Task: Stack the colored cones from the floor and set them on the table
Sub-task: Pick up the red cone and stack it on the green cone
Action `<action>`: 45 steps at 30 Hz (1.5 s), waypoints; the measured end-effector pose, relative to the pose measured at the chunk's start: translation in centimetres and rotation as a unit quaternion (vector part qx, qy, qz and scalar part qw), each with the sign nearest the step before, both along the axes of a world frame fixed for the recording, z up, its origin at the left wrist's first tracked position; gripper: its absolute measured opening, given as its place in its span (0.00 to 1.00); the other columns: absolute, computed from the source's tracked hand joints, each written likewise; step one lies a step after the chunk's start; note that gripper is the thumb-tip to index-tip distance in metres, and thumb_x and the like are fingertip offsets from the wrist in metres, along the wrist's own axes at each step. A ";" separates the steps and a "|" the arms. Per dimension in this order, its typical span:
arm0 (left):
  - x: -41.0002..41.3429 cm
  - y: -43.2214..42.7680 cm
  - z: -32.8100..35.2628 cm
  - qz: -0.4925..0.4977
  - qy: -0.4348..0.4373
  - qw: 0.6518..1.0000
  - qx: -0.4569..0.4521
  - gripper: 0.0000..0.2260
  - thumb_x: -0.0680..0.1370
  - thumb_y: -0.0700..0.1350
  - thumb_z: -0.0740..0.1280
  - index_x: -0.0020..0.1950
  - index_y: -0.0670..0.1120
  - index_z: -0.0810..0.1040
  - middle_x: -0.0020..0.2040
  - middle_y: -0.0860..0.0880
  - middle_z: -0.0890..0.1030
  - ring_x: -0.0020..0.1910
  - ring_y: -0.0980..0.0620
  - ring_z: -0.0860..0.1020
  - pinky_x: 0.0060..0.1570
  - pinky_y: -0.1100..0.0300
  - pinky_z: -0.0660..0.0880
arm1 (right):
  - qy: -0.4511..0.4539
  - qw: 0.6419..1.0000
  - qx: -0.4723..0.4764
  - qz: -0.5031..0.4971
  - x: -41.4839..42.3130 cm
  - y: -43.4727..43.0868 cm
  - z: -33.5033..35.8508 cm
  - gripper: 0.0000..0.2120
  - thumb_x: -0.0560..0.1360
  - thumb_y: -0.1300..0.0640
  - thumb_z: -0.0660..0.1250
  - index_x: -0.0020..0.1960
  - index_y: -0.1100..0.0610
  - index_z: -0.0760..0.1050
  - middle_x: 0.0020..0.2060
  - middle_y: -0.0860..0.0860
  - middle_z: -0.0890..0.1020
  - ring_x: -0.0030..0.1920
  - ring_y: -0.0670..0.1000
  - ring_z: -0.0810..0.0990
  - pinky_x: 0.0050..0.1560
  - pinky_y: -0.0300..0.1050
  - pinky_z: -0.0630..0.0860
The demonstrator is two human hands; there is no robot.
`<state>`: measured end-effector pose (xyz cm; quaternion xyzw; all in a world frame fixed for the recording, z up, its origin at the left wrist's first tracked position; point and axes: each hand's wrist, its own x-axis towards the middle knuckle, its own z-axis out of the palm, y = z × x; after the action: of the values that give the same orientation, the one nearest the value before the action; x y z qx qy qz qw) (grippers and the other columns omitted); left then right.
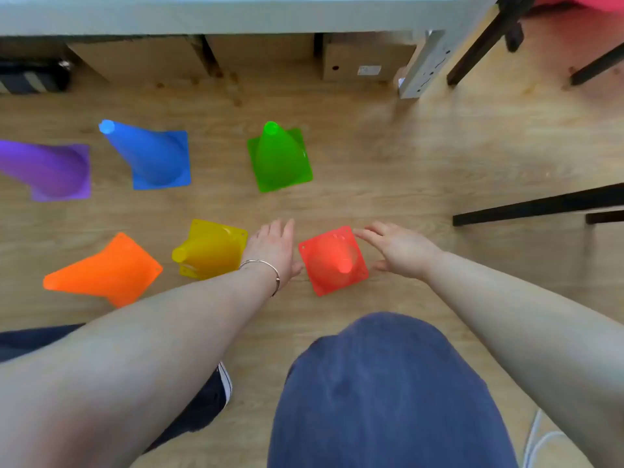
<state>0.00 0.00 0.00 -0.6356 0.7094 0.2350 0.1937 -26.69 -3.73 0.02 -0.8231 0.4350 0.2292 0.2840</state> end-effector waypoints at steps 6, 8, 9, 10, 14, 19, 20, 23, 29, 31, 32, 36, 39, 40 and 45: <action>-1.9 1.4 -3.5 0.042 0.036 0.996 0.066 0.36 0.71 0.63 0.68 0.71 0.45 0.63 0.65 0.43 0.73 0.65 0.42 0.71 0.59 0.48 0.71 | -0.037 0.997 0.047 -0.048 0.2 0.8 -4.6 0.40 0.72 0.49 0.74 0.78 0.47 0.57 0.67 0.54 0.72 0.65 0.58 0.73 0.62 0.50 0.70; -2.2 1.8 -4.2 0.044 0.047 0.995 0.080 0.34 0.72 0.63 0.68 0.70 0.45 0.64 0.65 0.42 0.74 0.64 0.41 0.72 0.59 0.49 0.71 | -0.056 0.995 0.051 -0.058 0.1 0.9 -5.5 0.40 0.72 0.49 0.74 0.78 0.48 0.58 0.68 0.54 0.72 0.65 0.58 0.73 0.63 0.49 0.70; -2.4 2.1 -4.6 0.048 0.054 0.994 0.088 0.35 0.72 0.62 0.67 0.71 0.45 0.63 0.65 0.42 0.74 0.65 0.41 0.72 0.60 0.49 0.71 | -0.058 0.995 0.054 -0.060 0.1 1.0 -5.8 0.40 0.72 0.49 0.74 0.78 0.49 0.58 0.68 0.54 0.72 0.65 0.58 0.74 0.63 0.48 0.70; -2.7 2.4 -4.8 0.053 0.064 0.992 0.097 0.35 0.73 0.62 0.67 0.73 0.45 0.61 0.67 0.42 0.74 0.66 0.41 0.72 0.61 0.49 0.71 | -0.061 0.995 0.054 -0.061 0.1 1.2 -6.0 0.40 0.72 0.49 0.74 0.78 0.49 0.58 0.68 0.54 0.73 0.66 0.58 0.74 0.62 0.48 0.70; -3.8 3.0 -5.5 0.085 0.119 0.982 0.120 0.38 0.73 0.61 0.68 0.75 0.46 0.58 0.69 0.43 0.72 0.67 0.42 0.71 0.61 0.49 0.71 | -0.074 0.992 0.066 -0.084 0.4 1.2 -6.4 0.42 0.70 0.48 0.76 0.78 0.49 0.58 0.70 0.53 0.72 0.67 0.57 0.73 0.62 0.45 0.69; -4.1 2.6 -5.8 0.148 0.163 0.969 0.115 0.39 0.71 0.58 0.71 0.76 0.46 0.58 0.70 0.43 0.71 0.66 0.42 0.73 0.62 0.51 0.71 | -0.075 0.989 0.082 -0.095 1.1 0.0 -6.4 0.44 0.68 0.48 0.77 0.78 0.49 0.58 0.68 0.55 0.74 0.66 0.57 0.74 0.63 0.46 0.70; -4.0 2.5 -5.8 0.156 0.168 0.967 0.113 0.39 0.72 0.58 0.71 0.76 0.46 0.57 0.71 0.44 0.71 0.67 0.42 0.72 0.62 0.51 0.70 | -0.073 0.989 0.082 -0.097 1.3 -0.3 -6.3 0.44 0.68 0.48 0.77 0.78 0.49 0.58 0.68 0.55 0.75 0.65 0.57 0.75 0.63 0.46 0.70; -3.1 1.8 -5.7 0.181 0.193 0.959 0.103 0.38 0.73 0.54 0.71 0.77 0.46 0.58 0.73 0.44 0.70 0.70 0.43 0.70 0.66 0.54 0.66 | -0.086 0.988 0.081 -0.104 2.1 -1.0 -5.7 0.43 0.68 0.47 0.77 0.77 0.51 0.60 0.65 0.56 0.77 0.64 0.57 0.77 0.63 0.48 0.72; -0.8 -0.5 -3.2 0.184 0.241 0.952 0.047 0.30 0.74 0.51 0.71 0.74 0.52 0.66 0.67 0.48 0.76 0.66 0.46 0.74 0.60 0.60 0.68 | -0.135 0.975 0.111 -0.136 3.6 -3.0 -2.8 0.39 0.69 0.48 0.76 0.75 0.52 0.63 0.64 0.54 0.80 0.63 0.54 0.79 0.64 0.51 0.75; -0.4 -1.3 -1.9 0.182 0.256 0.949 0.027 0.28 0.73 0.50 0.72 0.72 0.55 0.68 0.65 0.49 0.79 0.62 0.47 0.76 0.56 0.61 0.68 | -0.146 0.974 0.105 -0.137 3.9 -3.9 -1.4 0.39 0.69 0.49 0.77 0.75 0.52 0.64 0.63 0.54 0.80 0.62 0.53 0.80 0.63 0.50 0.76; -0.2 -1.7 -1.3 0.185 0.264 0.947 0.020 0.28 0.73 0.50 0.72 0.72 0.56 0.68 0.64 0.50 0.79 0.61 0.47 0.77 0.57 0.61 0.69 | -0.152 0.974 0.100 -0.137 4.1 -4.3 -0.6 0.38 0.69 0.49 0.77 0.75 0.52 0.64 0.63 0.55 0.81 0.62 0.53 0.80 0.63 0.50 0.76; 0.9 -3.5 1.5 0.199 0.295 0.934 -0.013 0.27 0.72 0.49 0.73 0.71 0.55 0.70 0.63 0.51 0.80 0.62 0.48 0.77 0.62 0.53 0.73 | -0.181 0.970 0.076 -0.142 4.9 -6.4 2.4 0.36 0.69 0.51 0.77 0.72 0.52 0.67 0.62 0.54 0.81 0.60 0.52 0.81 0.62 0.48 0.77; 2.3 -4.8 4.0 0.208 0.312 0.926 -0.054 0.28 0.70 0.49 0.75 0.69 0.55 0.73 0.61 0.51 0.82 0.59 0.51 0.79 0.61 0.54 0.75 | -0.202 0.969 0.055 -0.134 6.0 -7.8 4.6 0.33 0.68 0.51 0.78 0.69 0.52 0.69 0.61 0.52 0.82 0.59 0.50 0.82 0.60 0.44 0.77; 2.7 -5.1 4.8 0.215 0.323 0.919 -0.065 0.28 0.69 0.49 0.76 0.68 0.55 0.74 0.60 0.51 0.82 0.58 0.52 0.80 0.60 0.54 0.76 | -0.210 0.968 0.050 -0.132 6.3 -8.3 5.4 0.32 0.68 0.51 0.78 0.69 0.52 0.69 0.60 0.52 0.82 0.59 0.49 0.82 0.59 0.43 0.77; 4.5 -7.0 9.1 0.255 0.353 0.889 -0.139 0.28 0.66 0.47 0.79 0.65 0.53 0.78 0.57 0.51 0.83 0.54 0.56 0.81 0.60 0.56 0.77 | -0.251 0.956 0.035 -0.144 8.2 -11.1 9.3 0.30 0.66 0.49 0.79 0.65 0.48 0.70 0.58 0.50 0.83 0.56 0.47 0.82 0.60 0.46 0.79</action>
<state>4.54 -6.98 9.07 -0.6900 0.5700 0.3844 -0.2262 -18.52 -14.84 9.30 -0.7723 0.4556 -0.0135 0.4424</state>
